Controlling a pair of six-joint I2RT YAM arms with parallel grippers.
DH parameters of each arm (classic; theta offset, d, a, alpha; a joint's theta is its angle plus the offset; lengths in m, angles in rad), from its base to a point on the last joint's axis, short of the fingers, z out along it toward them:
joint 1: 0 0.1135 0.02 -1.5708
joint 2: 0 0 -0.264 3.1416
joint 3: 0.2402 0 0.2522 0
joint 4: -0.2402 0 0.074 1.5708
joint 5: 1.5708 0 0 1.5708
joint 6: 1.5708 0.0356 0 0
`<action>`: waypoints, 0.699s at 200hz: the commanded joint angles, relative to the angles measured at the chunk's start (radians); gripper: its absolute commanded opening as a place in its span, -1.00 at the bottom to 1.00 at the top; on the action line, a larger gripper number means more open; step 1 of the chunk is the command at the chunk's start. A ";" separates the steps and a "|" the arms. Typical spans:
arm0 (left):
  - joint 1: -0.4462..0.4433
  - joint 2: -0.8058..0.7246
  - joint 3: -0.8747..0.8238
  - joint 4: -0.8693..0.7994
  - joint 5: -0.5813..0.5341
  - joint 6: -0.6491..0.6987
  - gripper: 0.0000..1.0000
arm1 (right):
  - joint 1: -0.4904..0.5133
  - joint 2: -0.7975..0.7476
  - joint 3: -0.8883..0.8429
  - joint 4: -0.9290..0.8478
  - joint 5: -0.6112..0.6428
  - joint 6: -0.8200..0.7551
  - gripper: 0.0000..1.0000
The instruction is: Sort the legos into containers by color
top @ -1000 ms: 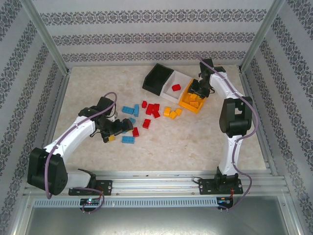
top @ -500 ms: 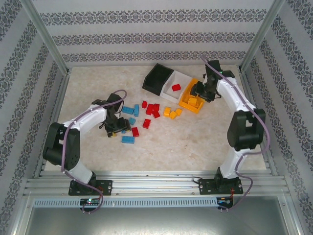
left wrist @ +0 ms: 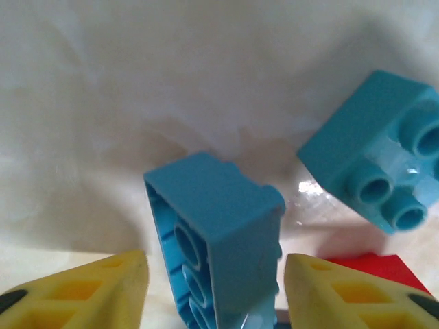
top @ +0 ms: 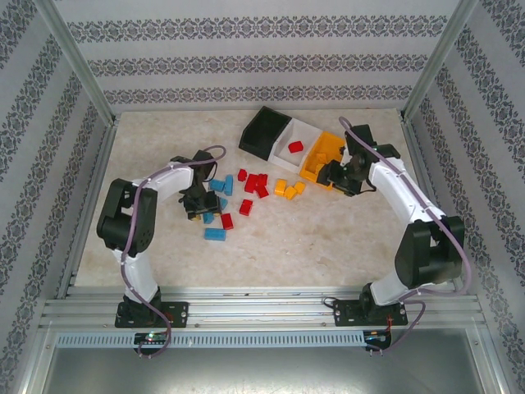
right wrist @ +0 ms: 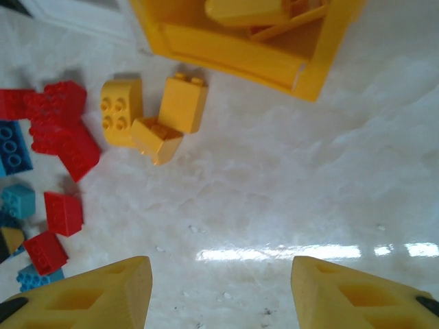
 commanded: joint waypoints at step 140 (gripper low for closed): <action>0.047 -0.182 -0.053 -0.032 0.045 0.004 -0.66 | 0.099 0.049 0.023 0.033 -0.038 0.026 0.13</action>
